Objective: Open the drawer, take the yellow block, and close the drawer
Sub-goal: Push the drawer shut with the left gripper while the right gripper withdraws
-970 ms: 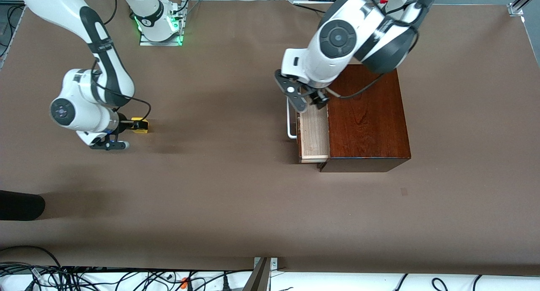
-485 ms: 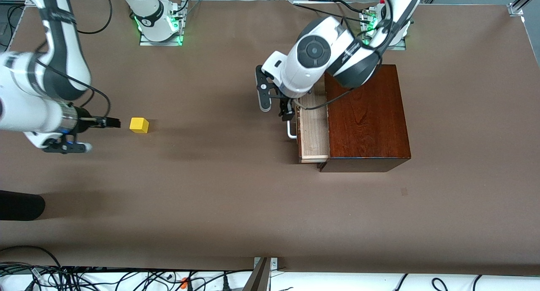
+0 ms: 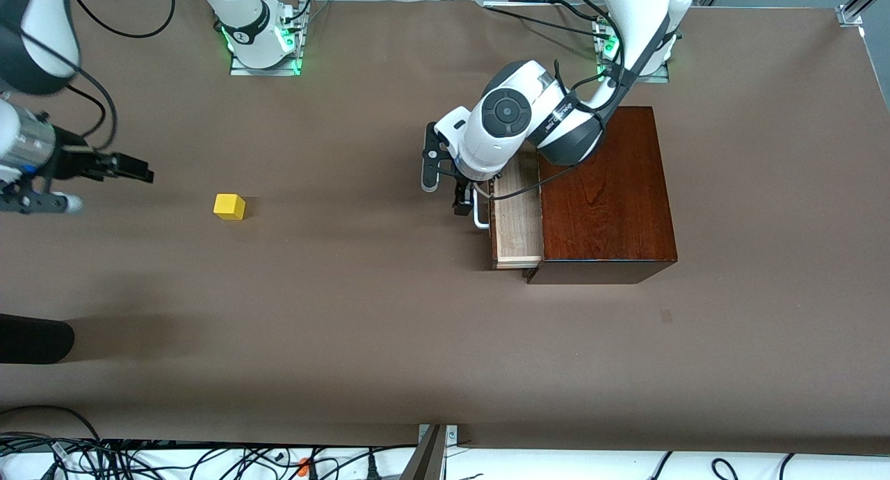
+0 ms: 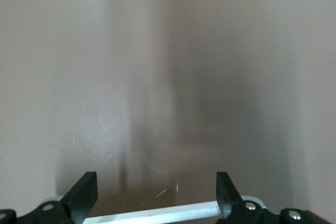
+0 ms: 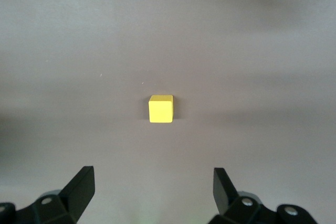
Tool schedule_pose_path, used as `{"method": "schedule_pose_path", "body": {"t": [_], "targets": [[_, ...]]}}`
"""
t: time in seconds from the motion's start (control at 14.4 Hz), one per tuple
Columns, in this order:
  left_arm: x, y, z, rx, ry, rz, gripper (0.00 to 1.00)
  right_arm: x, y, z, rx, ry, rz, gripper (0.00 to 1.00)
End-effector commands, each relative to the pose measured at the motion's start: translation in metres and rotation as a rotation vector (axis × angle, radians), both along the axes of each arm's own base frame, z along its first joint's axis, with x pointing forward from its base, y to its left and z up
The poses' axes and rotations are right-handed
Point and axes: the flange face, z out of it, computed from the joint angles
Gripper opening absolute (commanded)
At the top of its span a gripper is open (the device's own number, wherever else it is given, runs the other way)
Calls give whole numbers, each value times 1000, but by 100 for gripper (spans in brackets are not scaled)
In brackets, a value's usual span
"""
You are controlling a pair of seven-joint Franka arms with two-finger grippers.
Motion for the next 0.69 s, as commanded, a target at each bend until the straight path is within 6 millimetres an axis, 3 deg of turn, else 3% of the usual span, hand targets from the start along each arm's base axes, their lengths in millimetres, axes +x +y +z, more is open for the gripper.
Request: {"method": "schedule_pose_path", "body": {"t": [0.0,0.14,0.62], "targets": [[-1,2,-15,24,-18,-46,100,1,3,38,-16,-17,13,100],[0,7,-19,53,-20,-61,100,1,7,53,-21,-22,24,100],[5,30,-23,122,28,-87,100,2,27,74,-72,-31,14,100]]}}
